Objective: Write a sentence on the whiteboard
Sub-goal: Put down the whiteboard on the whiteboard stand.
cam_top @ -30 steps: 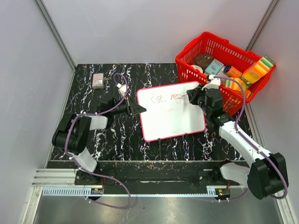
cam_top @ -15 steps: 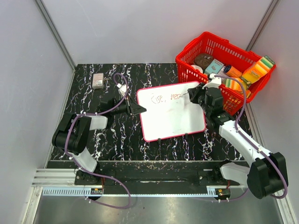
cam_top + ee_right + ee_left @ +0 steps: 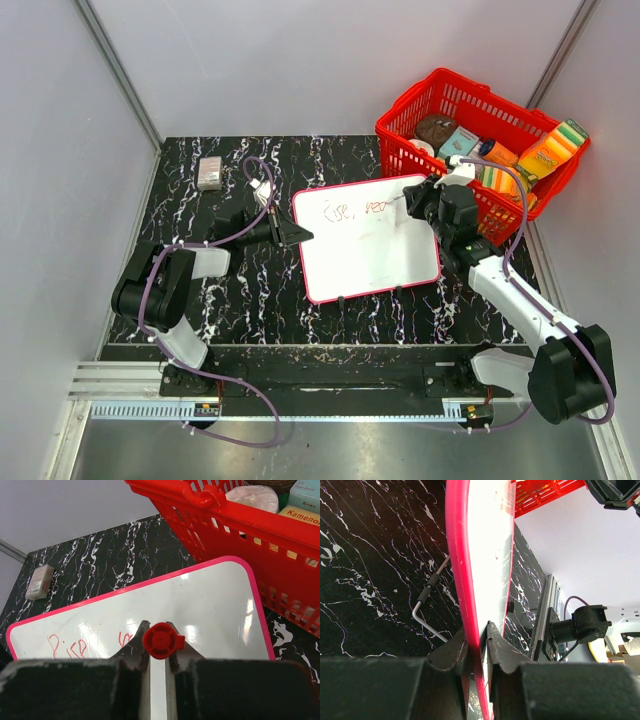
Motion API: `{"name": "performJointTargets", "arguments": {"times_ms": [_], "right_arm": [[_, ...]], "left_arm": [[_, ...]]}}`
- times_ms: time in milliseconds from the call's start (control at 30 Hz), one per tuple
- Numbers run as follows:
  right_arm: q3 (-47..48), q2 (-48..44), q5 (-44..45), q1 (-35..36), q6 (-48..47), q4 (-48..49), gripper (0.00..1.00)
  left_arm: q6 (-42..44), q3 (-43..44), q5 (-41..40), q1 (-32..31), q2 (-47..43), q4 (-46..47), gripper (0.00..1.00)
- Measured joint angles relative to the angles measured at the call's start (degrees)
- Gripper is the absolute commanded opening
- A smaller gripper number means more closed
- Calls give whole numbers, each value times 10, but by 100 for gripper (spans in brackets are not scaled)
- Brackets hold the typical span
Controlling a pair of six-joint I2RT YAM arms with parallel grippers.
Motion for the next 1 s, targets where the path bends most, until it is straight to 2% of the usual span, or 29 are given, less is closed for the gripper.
{"name": "performJointTargets", "arguments": {"times_ms": [1000], "right_arm": [[-23, -23, -5, 0, 0, -12, 0]], "left_arm": [[1, 0, 0, 0, 0, 0, 0]]}}
